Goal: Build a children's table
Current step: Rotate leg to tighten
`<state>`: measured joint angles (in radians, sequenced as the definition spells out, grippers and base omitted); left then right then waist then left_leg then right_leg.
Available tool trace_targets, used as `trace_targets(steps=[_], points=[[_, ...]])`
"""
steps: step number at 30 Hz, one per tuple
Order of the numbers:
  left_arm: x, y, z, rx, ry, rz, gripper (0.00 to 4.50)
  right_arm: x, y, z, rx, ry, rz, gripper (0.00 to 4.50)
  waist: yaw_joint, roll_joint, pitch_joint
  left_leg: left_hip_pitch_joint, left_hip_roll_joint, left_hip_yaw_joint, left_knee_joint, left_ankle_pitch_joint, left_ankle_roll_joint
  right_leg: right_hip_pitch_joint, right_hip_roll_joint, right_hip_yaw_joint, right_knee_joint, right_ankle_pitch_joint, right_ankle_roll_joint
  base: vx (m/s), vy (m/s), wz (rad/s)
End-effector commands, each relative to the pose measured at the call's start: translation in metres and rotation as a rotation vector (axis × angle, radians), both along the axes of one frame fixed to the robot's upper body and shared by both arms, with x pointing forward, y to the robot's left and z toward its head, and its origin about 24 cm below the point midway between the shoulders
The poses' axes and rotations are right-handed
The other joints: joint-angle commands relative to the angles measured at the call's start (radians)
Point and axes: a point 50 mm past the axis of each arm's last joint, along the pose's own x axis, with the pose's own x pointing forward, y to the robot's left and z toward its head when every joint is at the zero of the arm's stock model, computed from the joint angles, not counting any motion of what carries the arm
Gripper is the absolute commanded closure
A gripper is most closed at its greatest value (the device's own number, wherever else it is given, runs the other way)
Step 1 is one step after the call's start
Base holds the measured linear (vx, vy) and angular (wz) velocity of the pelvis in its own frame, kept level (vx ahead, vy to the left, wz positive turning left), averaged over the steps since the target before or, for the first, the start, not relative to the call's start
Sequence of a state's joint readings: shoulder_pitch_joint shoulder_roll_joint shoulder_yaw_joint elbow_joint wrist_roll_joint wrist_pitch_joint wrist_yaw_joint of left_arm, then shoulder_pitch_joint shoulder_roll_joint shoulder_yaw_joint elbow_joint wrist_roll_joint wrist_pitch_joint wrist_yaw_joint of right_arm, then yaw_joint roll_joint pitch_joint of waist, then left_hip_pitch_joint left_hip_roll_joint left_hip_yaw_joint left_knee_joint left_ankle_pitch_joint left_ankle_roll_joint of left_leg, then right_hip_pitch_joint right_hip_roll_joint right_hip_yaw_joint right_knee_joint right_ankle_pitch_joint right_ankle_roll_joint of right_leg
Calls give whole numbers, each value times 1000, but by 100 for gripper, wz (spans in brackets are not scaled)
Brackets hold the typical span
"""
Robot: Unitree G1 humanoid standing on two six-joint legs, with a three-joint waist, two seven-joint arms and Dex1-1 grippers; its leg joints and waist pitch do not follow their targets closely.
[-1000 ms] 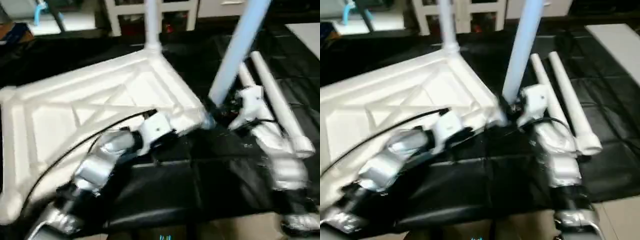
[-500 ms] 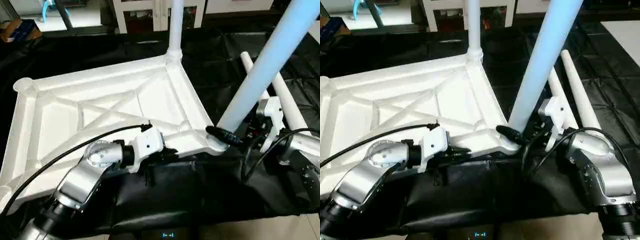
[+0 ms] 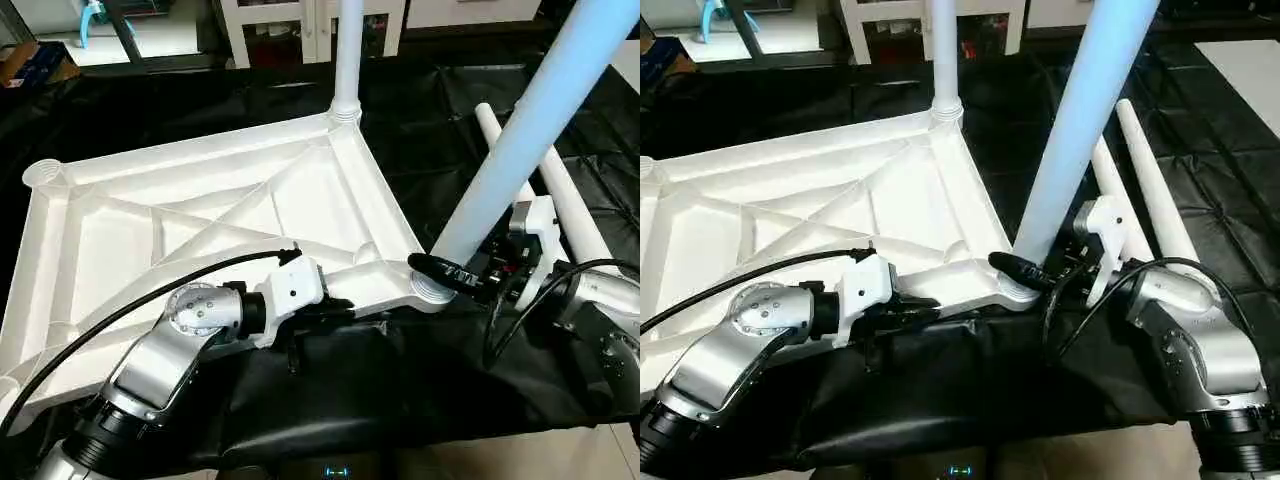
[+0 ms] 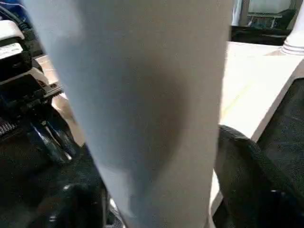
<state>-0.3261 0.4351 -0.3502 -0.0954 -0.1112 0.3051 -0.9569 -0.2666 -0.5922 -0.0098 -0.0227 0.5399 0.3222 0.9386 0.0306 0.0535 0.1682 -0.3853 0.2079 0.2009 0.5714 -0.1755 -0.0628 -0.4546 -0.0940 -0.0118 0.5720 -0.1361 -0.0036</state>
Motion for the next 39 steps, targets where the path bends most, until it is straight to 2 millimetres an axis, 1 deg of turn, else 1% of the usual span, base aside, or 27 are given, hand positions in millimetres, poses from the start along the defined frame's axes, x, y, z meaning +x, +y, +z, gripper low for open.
trace_targets(steps=[1, 6, 11, 13, 14, 15, 16, 17, 18, 19, 20, 21, 22, 23, 25, 26, 27, 28, 30, 31, 32, 34, 35, 36, 37, 38, 39], points=[[-9, 2, -2, 13, 30, -55, 450, 2, -15, 2, -1, 2, -88, 197, 2, -14, -77, 17, 5, 2, -56, -123, 121, 66, -14, 11, -42, -133, -257, 0, 0, 0], [-8, 2, -3, 26, 26, -58, 450, 2, -14, -1, -9, 12, -90, 232, 1, -14, -77, 17, 5, 2, -56, -134, 116, 66, -14, 11, -43, -147, -256, 0, 0, 0], [-6, 2, -8, 65, 17, -40, 450, 10, -12, -21, -89, 63, -205, 245, -1, -15, -80, 16, 4, 1, -55, -140, 106, 65, -14, 11, -44, -165, -251, 0, 0, 0], [-4, -1, -12, 88, 14, -30, 450, 17, -4, -37, -134, 109, -278, 248, -4, -17, -76, 17, 4, 1, -58, -173, 86, 62, -15, 11, -50, -223, -233, 0, 0, 0], [-4, -1, -12, 88, 14, -30, 450, 17, -4, -37, -134, 109, -278, 248, -6, -16, -74, 16, 3, 0, -59, -180, 80, 60, -15, 11, -50, -242, -228, 0, 0, 0], [-4, -2, -13, 98, 11, -27, 450, 19, -2, -40, -135, 116, -301, 250, -9, -14, -71, 14, 1, -2, -63, -213, 63, 60, -16, 9, -56, -302, -210, 0, 0, 0], [-3, -4, -15, 114, 7, -21, 450, 23, 1, -44, -139, 128, -339, 252, -11, -14, -71, 21, 2, -1, -64, -240, 48, 53, -15, 11, -62, -346, -192, 0, 0, 0], [0, -9, -18, 143, -2, -5, 450, 33, 7, -52, -142, 146, -442, 252, -11, -13, -69, 21, 1, -2, -65, -253, 39, 52, -15, 10, -64, -364, -184, 0, 0, 0], [4, -15, -21, 165, -16, 18, 450, 43, 11, -58, -144, 155, -563, 253, -21, -16, -64, 14, -1, -5, -71, -277, 16, 50, -15, 8, -67, -417, -168, -60, 0, -9], [7, -19, -22, 178, -27, 33, 450, 49, 14, -62, -147, 162, -641, 253, -28, -16, -61, 13, -6, -13, -77, -321, -16, 52, -16, 3, -70, -496, -136, -60, 0, -9], [10, -28, -22, 185, -37, 50, 450, 59, 16, -64, -130, 165, -766, 253, -30, -17, -63, 15, -7, -16, -77, -340, -26, 52, -16, 2, -71, -524, -122, -75, 5, -15], [10, -28, -22, 185, -37, 50, 450, 59, 16, -64, -130, 165, -766, 254, -36, -16, -57, 16, -11, -20, -80, -384, -42, 46, -18, -2, -82, -606, -87, -69, 8, -12], [17, -43, -21, 200, -70, 71, 450, 71, 19, -66, -77, 180, -941, 255, -38, -18, -58, 26, -10, -23, -79, -427, -45, 39, -19, -4, -92, -654, -60, -69, 8, -12], [17, -43, -21, 200, -70, 71, 450, 71, 19, -66, -77, 180, -941, 256, -42, -15, -56, 29, -11, -24, -80, -451, -47, 32, -18, -6, -97, -672, -54, -64, 12, -9], [24, -59, -20, 235, -130, 82, 450, 81, 27, -68, -16, 207, -1069, 257, -52, -19, -55, 27, -13, -37, -86, -511, -47, 41, -13, -22, -104, -660, -33, -62, 15, -13], [26, -66, -20, 246, -152, 78, 450, 85, 33, -68, 0, 211, -1094, 257, -53, -15, -55, 30, -14, -39, -87, -529, -44, 38, -13, -26, -106, -664, -31, -67, 15, -12], [26, -66, -20, 246, -152, 78, 450, 85, 33, -68, 0, 211, -1094, 257, -58, -11, -48, 39, -15, -44, -87, -581, -39, 35, -10, -39, -120, -683, -24, -71, 22, -6], [27, -69, -19, 245, -163, 74, 450, 87, 39, -66, 22, 211, -1084, 257, -62, -7, -44, 53, -8, -50, -91, -639, -32, 38, -11, -59, -131, -661, -30, -71, 22, -6], [30, -68, -18, 244, -170, 80, 450, 92, 53, -59, 79, 211, -992, 257, -61, -4, -40, 60, -2, -54, -102, -687, -23, 50, -12, -78, -143, -622, -36, -27, 5, -1], [32, -64, -18, 247, -171, 88, 450, 94, 59, -53, 92, 183, -919, 257, -65, -1, -35, 58, 4, -62, -112, -719, -24, 66, -11, -92, -137, -584, -41, 0, 0, 0], [33, -60, -18, 247, -170, 89, 450, 93, 61, -49, 101, 151, -849, 257, -60, 5, -33, 62, 7, -62, -118, -742, -25, 66, -9, -94, -138, -576, -43, 0, 0, 0], [33, -57, -19, 247, -170, 89, 450, 92, 64, -45, 106, 127, -797, 257, -58, 4, -25, 59, 16, -66, -135, -795, -27, 80, -12, -106, -127, -545, -50, 0, 0, 0], [32, -51, -20, 242, -168, 79, 450, 88, 66, -39, 108, 74, -686, 222, -57, 3, -24, 61, 15, -65, -136, -800, -28, 78, -12, -108, -129, -557, -49, 0, 0, 0], [32, -44, -21, 241, -162, 73, 450, 83, 66, -32, 101, 7, -596, 222, -54, 0, -23, 75, 8, -61, -126, -789, -29, 68, -20, -109, -144, -599, -44, 0, 0, 0], [31, -43, -21, 239, -161, 70, 450, 81, 65, -31, 100, -1, -578, 201, -52, -8, -25, 84, -5, -55, -109, -718, -18, 61, -34, -109, -167, -670, -33, 0, 0, 0], [30, -37, -22, 233, -159, 55, 450, 73, 61, -27, 94, -40, -485, 185, -49, -7, -23, 83, -13, -55, -104, -680, -9, 61, -38, -114, -178, -710, -17, 0, 0, 0], [27, -30, -22, 221, -148, 41, 450, 62, 52, -22, 70, -78, -394, 182, -40, -4, -22, 76, -15, -55, -102, -608, 1, 69, -48, -111, -183, -739, -7, 0, 0, 0]])
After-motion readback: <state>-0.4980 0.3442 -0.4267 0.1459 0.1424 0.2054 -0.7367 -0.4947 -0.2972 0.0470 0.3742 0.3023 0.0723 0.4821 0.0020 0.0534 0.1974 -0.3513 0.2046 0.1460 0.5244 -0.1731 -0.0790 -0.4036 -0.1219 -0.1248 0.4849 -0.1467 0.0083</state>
